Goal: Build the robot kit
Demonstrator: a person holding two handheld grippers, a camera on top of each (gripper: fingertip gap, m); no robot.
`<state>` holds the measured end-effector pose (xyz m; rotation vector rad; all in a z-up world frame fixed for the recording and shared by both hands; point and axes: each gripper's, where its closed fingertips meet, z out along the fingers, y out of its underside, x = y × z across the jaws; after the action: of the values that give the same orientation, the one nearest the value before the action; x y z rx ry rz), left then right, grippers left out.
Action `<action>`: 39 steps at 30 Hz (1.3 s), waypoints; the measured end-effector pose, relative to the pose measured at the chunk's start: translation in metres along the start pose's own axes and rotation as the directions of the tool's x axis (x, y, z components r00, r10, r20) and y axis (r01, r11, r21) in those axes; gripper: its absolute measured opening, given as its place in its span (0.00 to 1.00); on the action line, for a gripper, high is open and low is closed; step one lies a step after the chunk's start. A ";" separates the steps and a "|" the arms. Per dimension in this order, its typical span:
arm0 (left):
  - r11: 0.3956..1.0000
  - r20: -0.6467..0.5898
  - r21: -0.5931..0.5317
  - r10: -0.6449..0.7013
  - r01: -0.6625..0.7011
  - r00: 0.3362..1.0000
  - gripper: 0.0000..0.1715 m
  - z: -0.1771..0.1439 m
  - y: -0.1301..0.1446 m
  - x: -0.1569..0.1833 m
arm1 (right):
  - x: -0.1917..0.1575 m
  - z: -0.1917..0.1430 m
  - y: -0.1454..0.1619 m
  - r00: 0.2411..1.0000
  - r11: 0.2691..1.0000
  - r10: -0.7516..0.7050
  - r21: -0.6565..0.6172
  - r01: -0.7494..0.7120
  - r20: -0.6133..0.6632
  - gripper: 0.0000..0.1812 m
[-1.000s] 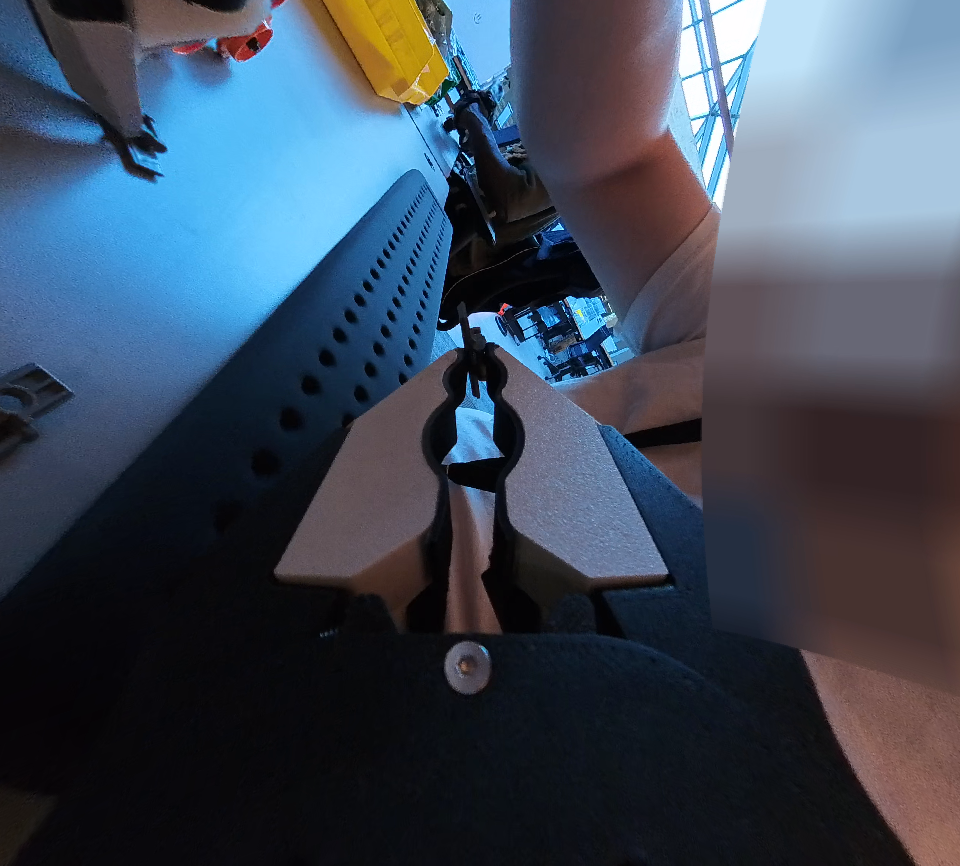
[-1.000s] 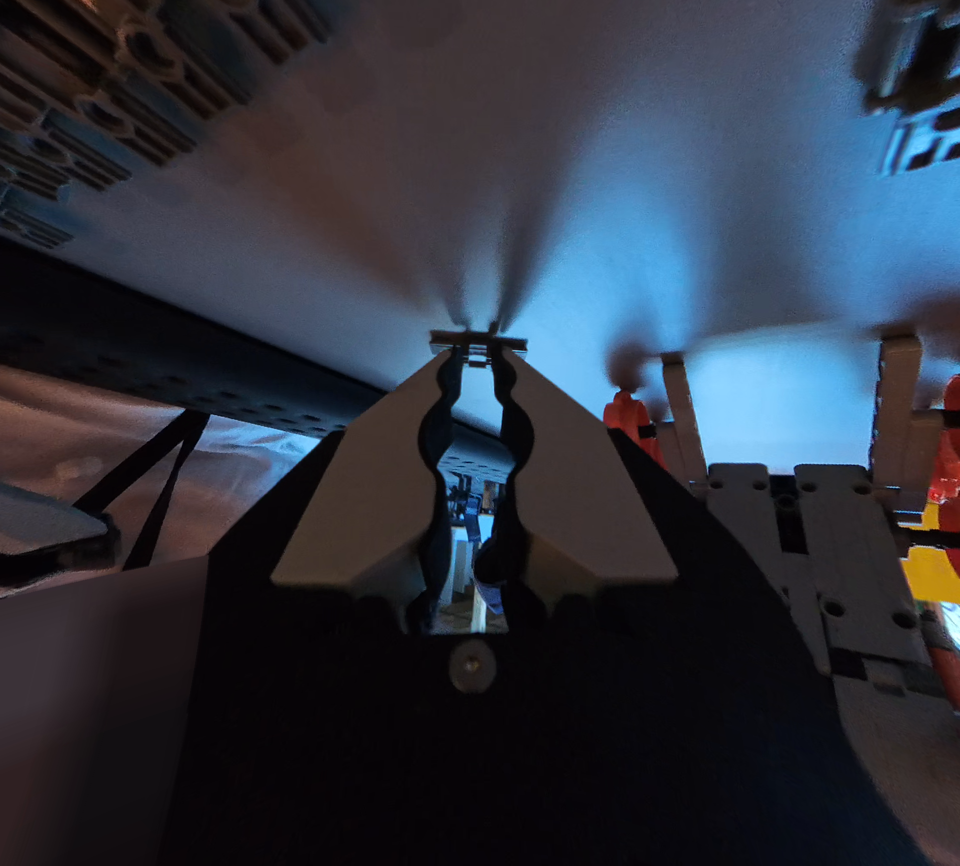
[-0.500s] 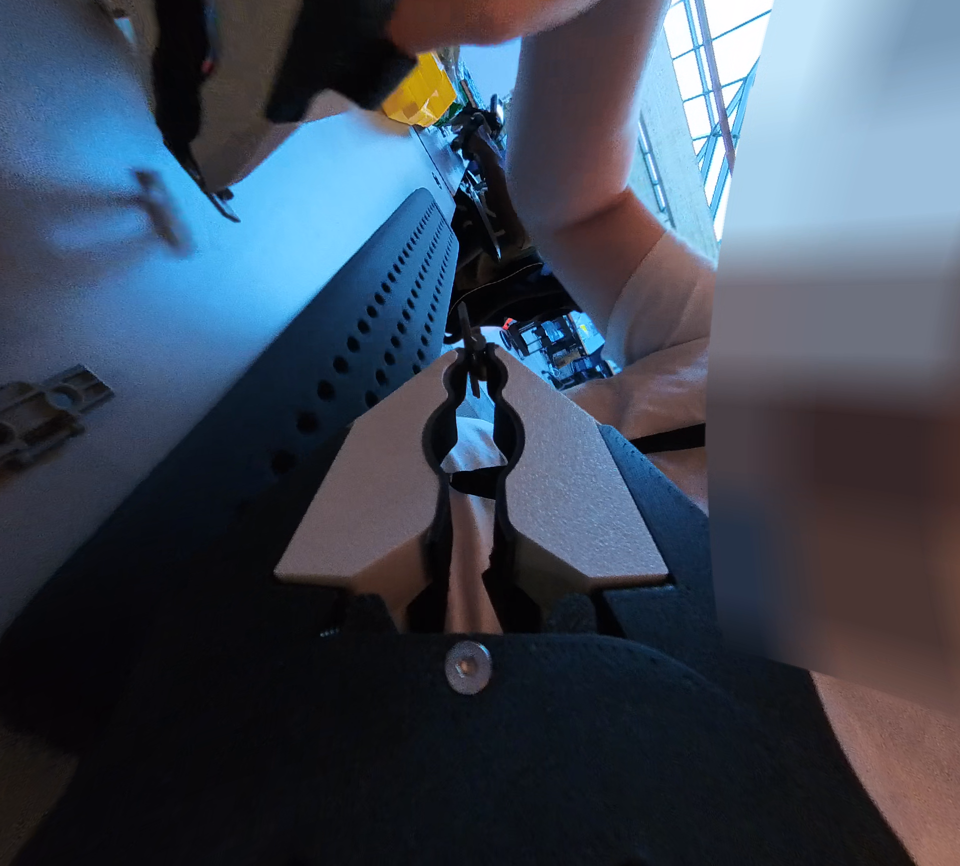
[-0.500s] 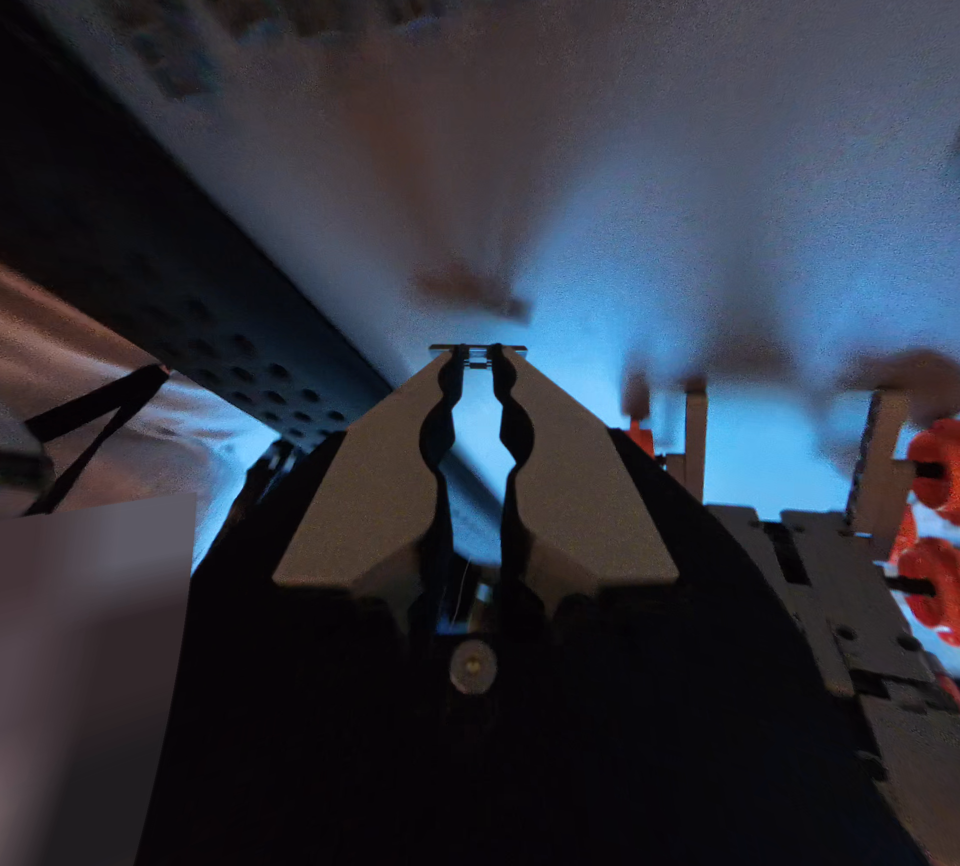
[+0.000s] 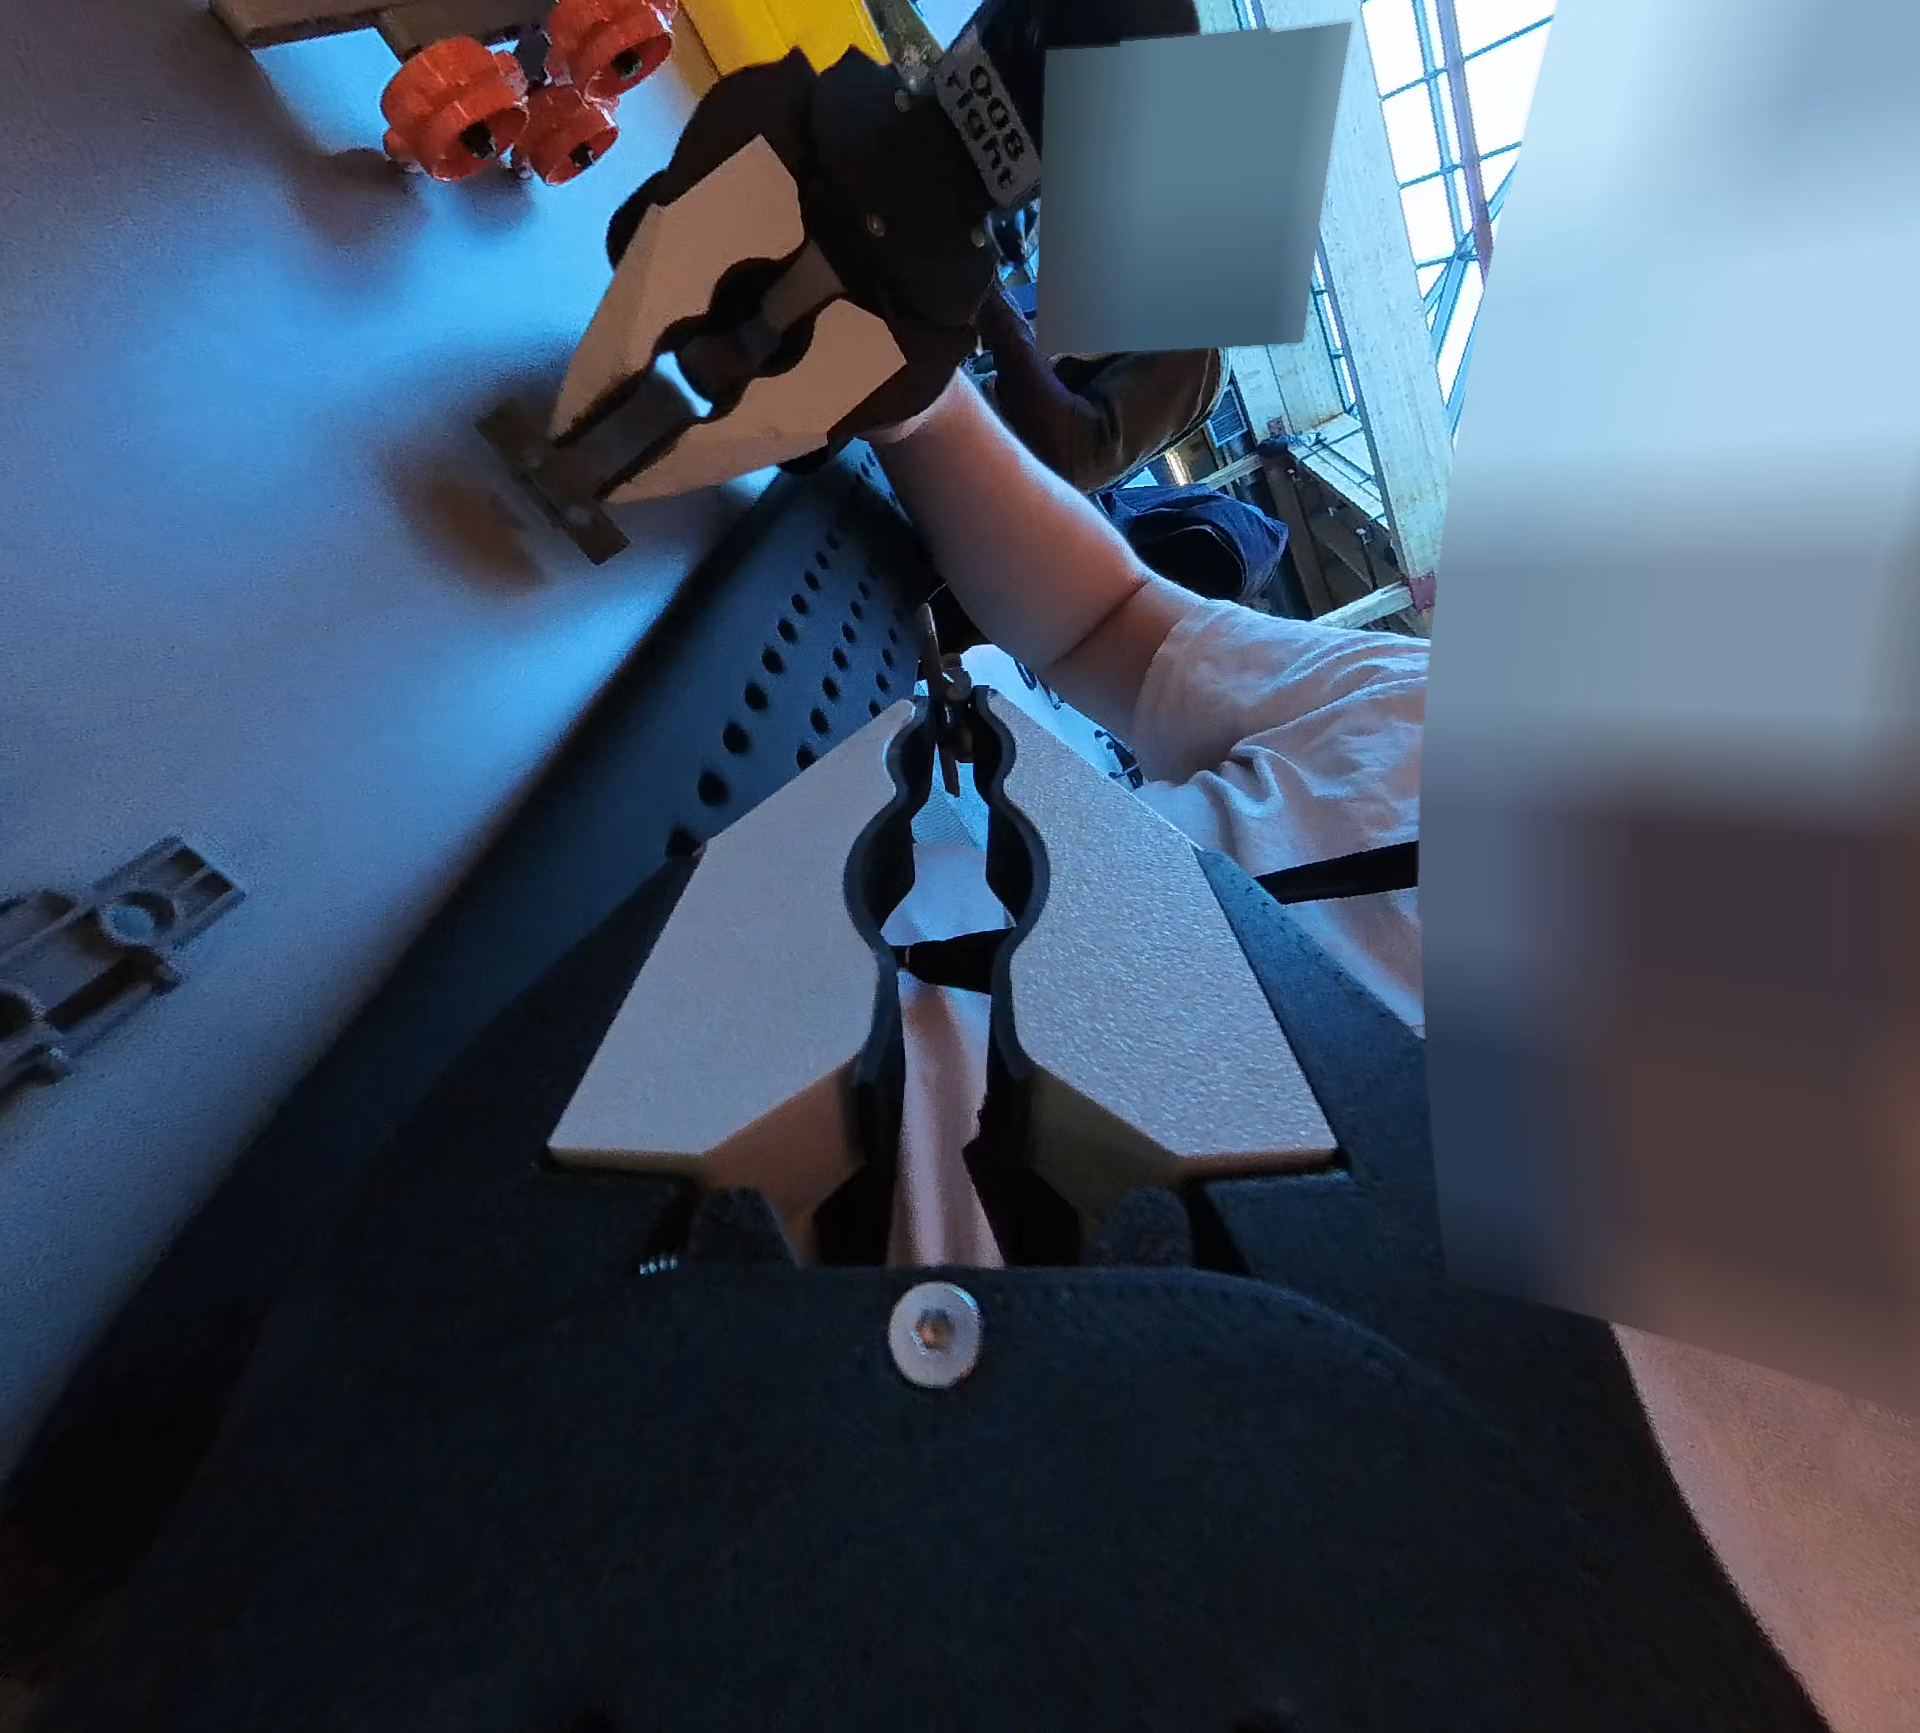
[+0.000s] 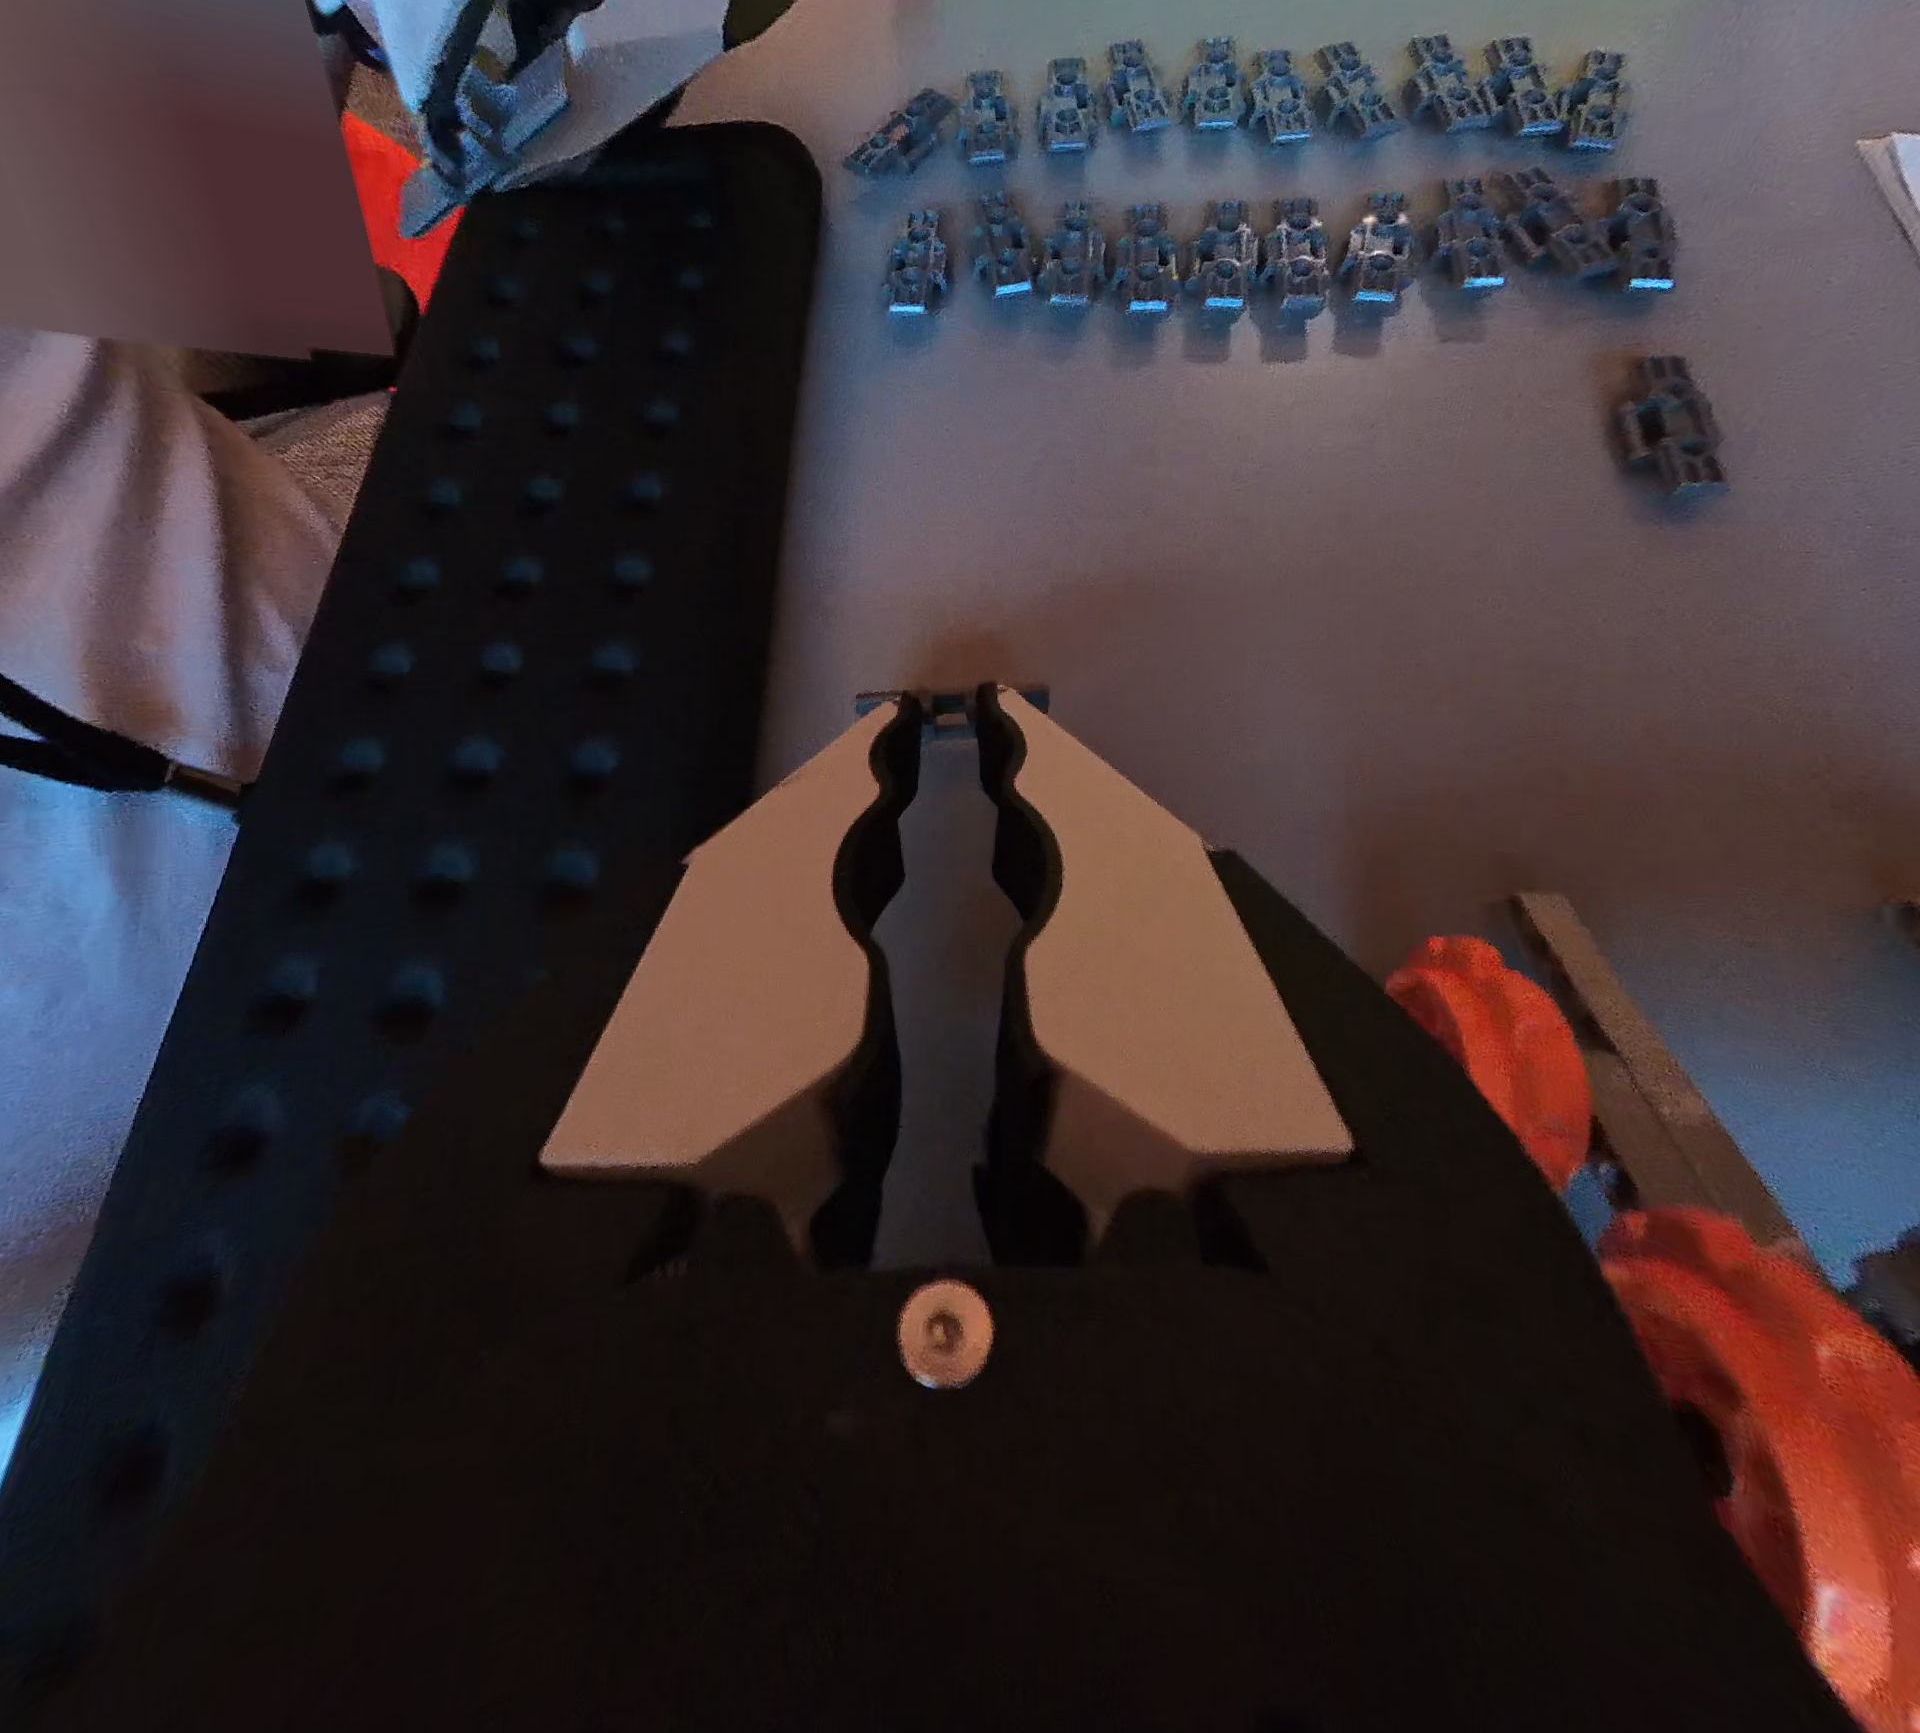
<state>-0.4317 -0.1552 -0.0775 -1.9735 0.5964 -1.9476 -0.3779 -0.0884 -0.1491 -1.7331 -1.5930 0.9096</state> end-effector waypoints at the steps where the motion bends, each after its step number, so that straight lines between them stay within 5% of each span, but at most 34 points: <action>1: 1.000 0.003 -0.001 -0.001 0.001 1.000 0.03 0.002 0.000 -0.001 | -0.001 -0.001 0.004 1.000 1.000 0.007 -0.004 -0.007 0.015 0.05; 16: 0.999 0.044 -0.027 -0.040 0.041 0.998 0.03 0.020 -0.002 -0.008 | -0.001 -0.014 0.027 0.999 0.997 0.024 -0.079 -0.020 0.048 0.12; 26: 0.999 0.085 -0.026 -0.044 0.047 0.995 0.03 0.018 -0.008 -0.017 | -0.007 -0.012 0.016 0.946 0.950 0.311 -0.042 -0.309 0.087 0.22; 31: 0.997 0.083 -0.020 -0.067 0.069 0.994 0.03 0.017 -0.011 -0.021 | -0.001 -0.018 0.029 0.999 0.994 -0.023 -0.105 0.018 -0.046 0.23; 35: 0.997 0.090 -0.027 -0.072 0.074 0.993 0.03 0.017 -0.011 -0.023 | 0.010 -0.030 0.021 0.887 0.905 -0.423 -0.128 0.406 -0.184 0.28; 39: 0.997 0.094 -0.026 -0.075 0.077 0.993 0.03 0.019 -0.011 -0.025 | -0.002 -0.023 0.017 0.793 0.799 -0.599 -0.152 0.582 -0.115 0.26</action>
<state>-0.4112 -0.1345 -0.0939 -2.1211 0.5365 -1.8879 -0.3495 -0.0917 -0.1497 -1.1961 -1.9359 0.3663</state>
